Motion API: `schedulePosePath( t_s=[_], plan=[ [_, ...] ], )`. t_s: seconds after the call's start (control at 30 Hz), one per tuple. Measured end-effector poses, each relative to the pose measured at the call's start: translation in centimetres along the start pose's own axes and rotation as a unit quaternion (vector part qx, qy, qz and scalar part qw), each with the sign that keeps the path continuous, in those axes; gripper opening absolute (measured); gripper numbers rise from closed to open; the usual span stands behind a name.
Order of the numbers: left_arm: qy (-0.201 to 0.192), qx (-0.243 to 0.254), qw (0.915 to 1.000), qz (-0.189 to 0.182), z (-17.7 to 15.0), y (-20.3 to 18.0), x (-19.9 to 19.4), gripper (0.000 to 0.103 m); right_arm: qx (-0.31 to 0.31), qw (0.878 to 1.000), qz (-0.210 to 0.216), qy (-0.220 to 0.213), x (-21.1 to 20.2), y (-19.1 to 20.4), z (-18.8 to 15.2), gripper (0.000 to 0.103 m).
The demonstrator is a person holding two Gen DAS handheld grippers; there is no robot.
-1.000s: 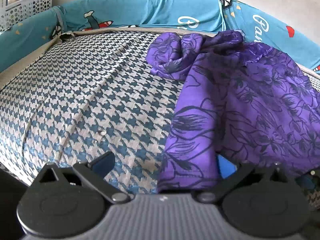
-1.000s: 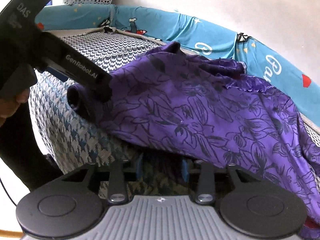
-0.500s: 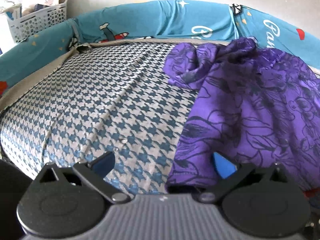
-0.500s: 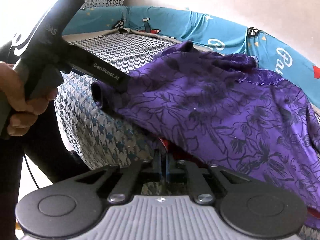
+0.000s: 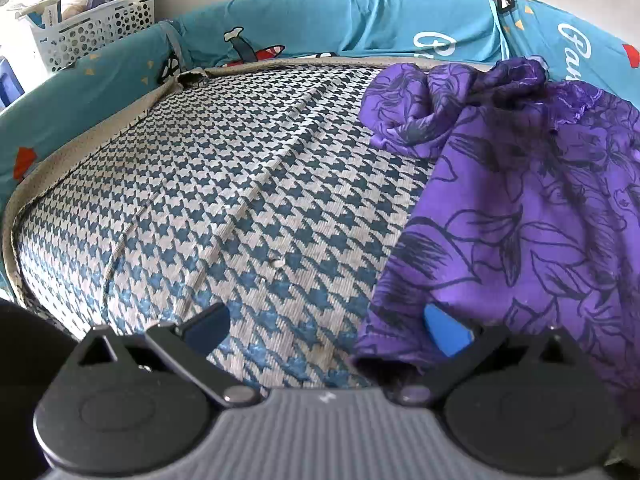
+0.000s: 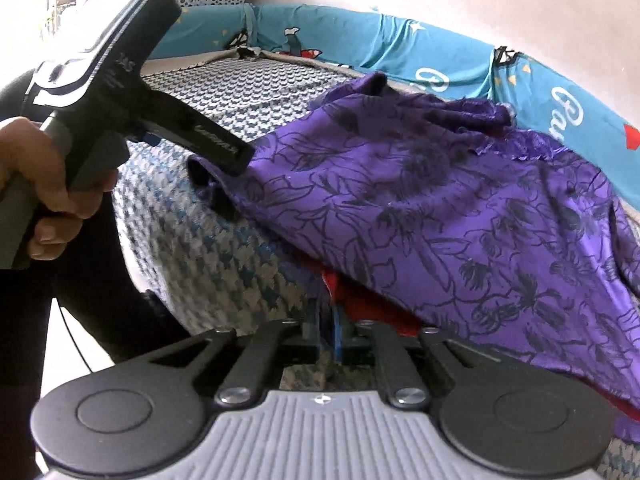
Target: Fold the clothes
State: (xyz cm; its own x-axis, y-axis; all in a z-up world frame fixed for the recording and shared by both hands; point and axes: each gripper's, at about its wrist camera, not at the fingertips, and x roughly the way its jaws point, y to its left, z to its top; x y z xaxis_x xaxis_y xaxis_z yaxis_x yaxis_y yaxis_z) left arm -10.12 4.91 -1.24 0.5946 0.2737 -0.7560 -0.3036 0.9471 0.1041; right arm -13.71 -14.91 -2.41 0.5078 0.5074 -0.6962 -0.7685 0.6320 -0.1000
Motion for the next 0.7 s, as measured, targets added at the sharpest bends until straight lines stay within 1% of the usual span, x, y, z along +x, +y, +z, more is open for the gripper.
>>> schedulePosePath(
  t_s=[0.1, 0.17, 0.33, 0.43, 0.63, 0.67, 0.7],
  plan=[
    [0.005, -0.010, 0.9999, -0.007, 0.0, 0.3, 0.0, 0.103, -0.014, 1.000, 0.017, -0.006, -0.5, 0.8, -0.2, 0.009],
    [0.005, -0.013, 0.9998, -0.012, 0.1, 0.3, 0.0, 0.103, -0.016, 1.000, 0.016, -0.013, -0.8, 0.9, -0.3, 0.009],
    [0.006, -0.023, 0.9991, -0.034, 0.4, 0.6, -0.1, 0.103, 0.020, 1.000, 0.010, -0.018, -1.0, -0.5, 0.4, 0.009],
    [0.003, -0.024, 0.9993, -0.030, 1.0, 0.7, 0.0, 0.103, 0.031, 0.999, 0.013, -0.021, -1.0, -1.1, 1.0, 0.010],
    [-0.009, -0.024, 0.9992, -0.032, 3.2, 0.8, 0.3, 0.103, 0.024, 0.999, 0.008, -0.022, -0.6, -2.9, 2.7, 0.013],
    [-0.012, -0.026, 0.9991, -0.032, 3.6, 0.8, 0.4, 0.103, 0.023, 0.999, 0.007, -0.022, -0.6, -3.2, 3.0, 0.015],
    [-0.015, -0.026, 0.9990, -0.032, 4.0, 0.8, 0.5, 0.103, 0.022, 0.999, 0.006, -0.022, -0.5, -3.5, 3.3, 0.019]
  ],
)
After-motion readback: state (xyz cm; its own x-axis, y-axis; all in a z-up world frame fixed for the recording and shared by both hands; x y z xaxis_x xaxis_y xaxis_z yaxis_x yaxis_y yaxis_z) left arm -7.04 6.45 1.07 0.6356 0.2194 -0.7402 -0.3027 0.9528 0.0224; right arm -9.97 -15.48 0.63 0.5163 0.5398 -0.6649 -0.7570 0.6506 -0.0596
